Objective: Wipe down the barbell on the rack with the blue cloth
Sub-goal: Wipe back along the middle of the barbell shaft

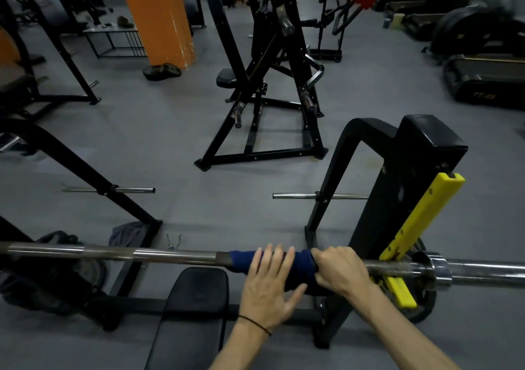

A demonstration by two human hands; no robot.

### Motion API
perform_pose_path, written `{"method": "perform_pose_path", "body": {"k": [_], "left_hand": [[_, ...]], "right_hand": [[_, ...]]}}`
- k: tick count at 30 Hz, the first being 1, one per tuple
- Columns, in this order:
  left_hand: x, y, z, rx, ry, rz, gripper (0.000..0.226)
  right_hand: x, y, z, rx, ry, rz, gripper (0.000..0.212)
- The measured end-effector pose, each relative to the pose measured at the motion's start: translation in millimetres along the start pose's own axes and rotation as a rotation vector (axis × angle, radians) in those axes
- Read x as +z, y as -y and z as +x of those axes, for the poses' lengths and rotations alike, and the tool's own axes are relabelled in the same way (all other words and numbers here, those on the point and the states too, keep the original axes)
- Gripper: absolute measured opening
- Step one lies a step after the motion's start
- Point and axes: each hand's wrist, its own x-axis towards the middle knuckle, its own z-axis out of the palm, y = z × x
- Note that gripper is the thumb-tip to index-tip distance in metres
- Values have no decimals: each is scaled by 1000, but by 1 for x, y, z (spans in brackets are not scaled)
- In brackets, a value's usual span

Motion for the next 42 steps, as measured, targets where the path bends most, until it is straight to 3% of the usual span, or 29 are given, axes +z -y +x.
{"method": "perform_pose_path", "body": {"k": [5,8,13,18,21,25,32,36,40,42], "left_hand": [[-14,76,-25,-89,2,24,71],[-31,125,-48,-173,9,27,74],[-18,82,-33,-326,-29,4,87],[2,-23,0,-121,35,14,87],[-2,-15,-2,-25,23,-5,84],[-12,46,-20,-32,12,-13,76],[-42,173,-67,-210,-59,53,75],[-35,147,-48,-470,-80,17,86],[-18,76,-28,-171,-45,-20,85],[-18,78,-30,-74,-44,-18,83]], "right_hand": [[-24,-15,24,79,544,446,6],[-25,-20,30,124,666,547,12],[-14,-7,18,21,349,226,14],[9,20,9,20,-48,-2,40],[14,33,6,79,-155,50,52],[17,31,1,119,-210,95,77],[18,40,3,131,-298,72,57],[17,68,19,131,-277,87,56],[14,101,39,81,-219,107,47],[9,104,39,105,-231,131,39]]}}
